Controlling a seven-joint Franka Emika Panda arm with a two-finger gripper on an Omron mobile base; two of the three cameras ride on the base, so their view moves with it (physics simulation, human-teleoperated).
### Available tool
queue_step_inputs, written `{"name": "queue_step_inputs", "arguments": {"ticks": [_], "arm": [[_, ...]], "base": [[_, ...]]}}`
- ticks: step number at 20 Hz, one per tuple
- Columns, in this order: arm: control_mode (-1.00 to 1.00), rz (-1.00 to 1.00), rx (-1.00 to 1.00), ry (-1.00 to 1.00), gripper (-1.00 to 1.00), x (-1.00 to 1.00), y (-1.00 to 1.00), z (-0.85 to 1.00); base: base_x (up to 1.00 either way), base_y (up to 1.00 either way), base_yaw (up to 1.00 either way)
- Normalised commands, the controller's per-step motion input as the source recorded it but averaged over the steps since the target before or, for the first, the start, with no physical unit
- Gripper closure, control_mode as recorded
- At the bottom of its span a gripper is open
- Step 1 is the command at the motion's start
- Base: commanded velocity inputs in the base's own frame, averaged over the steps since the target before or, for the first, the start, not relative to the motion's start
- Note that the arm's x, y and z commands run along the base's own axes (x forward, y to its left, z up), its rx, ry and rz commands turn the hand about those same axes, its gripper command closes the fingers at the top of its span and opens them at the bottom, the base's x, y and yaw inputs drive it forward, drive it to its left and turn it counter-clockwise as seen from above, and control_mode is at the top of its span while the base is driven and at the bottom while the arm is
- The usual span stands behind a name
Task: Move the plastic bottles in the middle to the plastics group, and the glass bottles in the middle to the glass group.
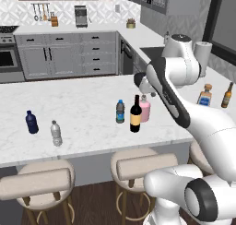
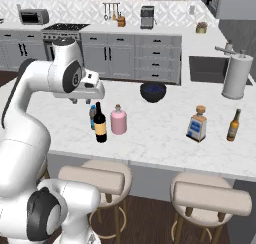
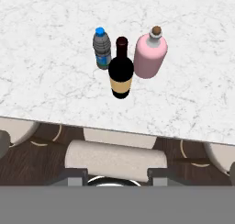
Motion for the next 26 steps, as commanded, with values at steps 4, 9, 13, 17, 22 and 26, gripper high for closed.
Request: {"name": "queue_step_inputs", "arguments": {"ticks": [4, 9, 13, 17, 22, 26], "arm": [[-1.00, -0.02, -0.01, 0.00, -1.00, 0.08, 0.14, -0.05], [-1.00, 0.00, 0.00, -0.08, -1.00, 0.18, -0.02, -0.70], [-1.00, 0.00, 0.00, -0.09, -1.00, 0.56, 0.00, -0.58], [-1.00, 0.00, 0.00, -0.03, -1.00, 0.89, 0.01, -0.38], [-1.00, 0.00, 0.00, 0.00, -1.00, 0.72, 0.01, -0.22], [-1.00, 0.00, 0.00, 0.00, -1.00, 0.15, 0.02, -0.08]], "base": [[0.00, 0.00, 0.00], [0.00, 0.00, 0.00], [0.00, 0.00, 0.00], [0.00, 0.00, 0.00], [0.00, 0.00, 0.00], [0.00, 0.00, 0.00]]}}
